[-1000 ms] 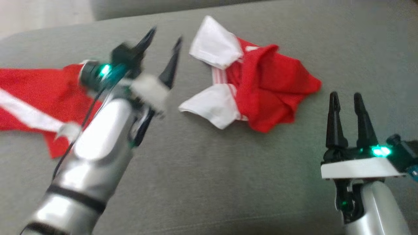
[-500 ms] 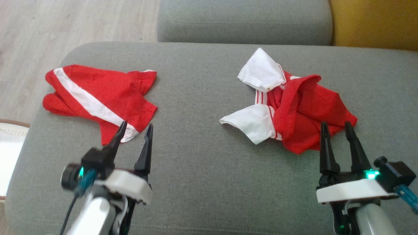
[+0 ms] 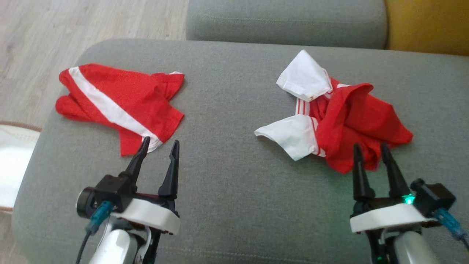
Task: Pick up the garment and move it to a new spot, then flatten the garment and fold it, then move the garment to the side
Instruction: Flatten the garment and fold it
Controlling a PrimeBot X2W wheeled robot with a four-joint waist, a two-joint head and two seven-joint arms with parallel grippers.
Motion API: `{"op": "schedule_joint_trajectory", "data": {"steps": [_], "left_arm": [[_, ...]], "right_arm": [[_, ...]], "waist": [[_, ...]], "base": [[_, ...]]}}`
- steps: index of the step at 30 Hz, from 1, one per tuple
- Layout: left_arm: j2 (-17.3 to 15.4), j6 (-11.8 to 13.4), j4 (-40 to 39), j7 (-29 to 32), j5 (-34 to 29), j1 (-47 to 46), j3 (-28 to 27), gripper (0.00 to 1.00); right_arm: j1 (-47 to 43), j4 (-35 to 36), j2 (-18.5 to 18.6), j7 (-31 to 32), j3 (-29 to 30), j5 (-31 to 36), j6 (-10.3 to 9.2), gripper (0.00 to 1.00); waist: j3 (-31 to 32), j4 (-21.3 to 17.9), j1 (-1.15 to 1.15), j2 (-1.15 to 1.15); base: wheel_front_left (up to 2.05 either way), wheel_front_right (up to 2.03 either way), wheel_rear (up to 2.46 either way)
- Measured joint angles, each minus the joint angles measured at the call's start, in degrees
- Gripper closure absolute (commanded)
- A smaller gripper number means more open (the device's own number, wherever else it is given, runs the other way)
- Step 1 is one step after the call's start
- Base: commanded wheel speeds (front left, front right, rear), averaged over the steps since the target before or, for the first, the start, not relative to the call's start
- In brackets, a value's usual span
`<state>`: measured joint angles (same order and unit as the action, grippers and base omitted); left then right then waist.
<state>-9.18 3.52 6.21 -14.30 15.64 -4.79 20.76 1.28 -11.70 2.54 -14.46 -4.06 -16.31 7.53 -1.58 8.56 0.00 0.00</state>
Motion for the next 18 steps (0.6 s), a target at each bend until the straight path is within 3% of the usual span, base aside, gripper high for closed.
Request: {"op": "schedule_joint_trajectory", "data": {"steps": [14, 15, 16, 18], "left_arm": [[3.9, -4.6, 4.0, 0.0, -3.5, -0.3, -1.8, 0.0], [3.9, -4.6, 4.0, 0.0, -3.5, -0.3, -1.8, 0.0], [4.1, -4.6, 4.2, 0.0, -3.6, -0.3, -2.1, 0.0], [4.4, -5.1, 4.5, 0.0, -3.7, -0.4, -2.8, 0.0]], "right_arm": [[15.4, -20.0, 0.1, 0.4, 1.7, -0.8, 0.0, 0.0], [15.4, -20.0, 0.1, 0.4, 1.7, -0.8, 0.0, 0.32], [16.1, -21.6, 0.1, 0.4, 1.6, -0.8, 0.0, 1.0], [17.0, -23.9, 0.1, 0.4, 1.5, -0.4, 0.0, 1.0]], "waist": [[-5.0, 5.9, 0.0, 0.0], [-5.0, 5.9, 0.0, 0.0], [-5.2, 6.3, 0.0, 0.0], [-5.5, 6.8, 0.0, 0.0]], "base": [[0.0, 0.0, 0.0], [0.0, 0.0, 0.0], [0.0, 0.0, 0.0], [0.0, 0.0, 0.0]]}}
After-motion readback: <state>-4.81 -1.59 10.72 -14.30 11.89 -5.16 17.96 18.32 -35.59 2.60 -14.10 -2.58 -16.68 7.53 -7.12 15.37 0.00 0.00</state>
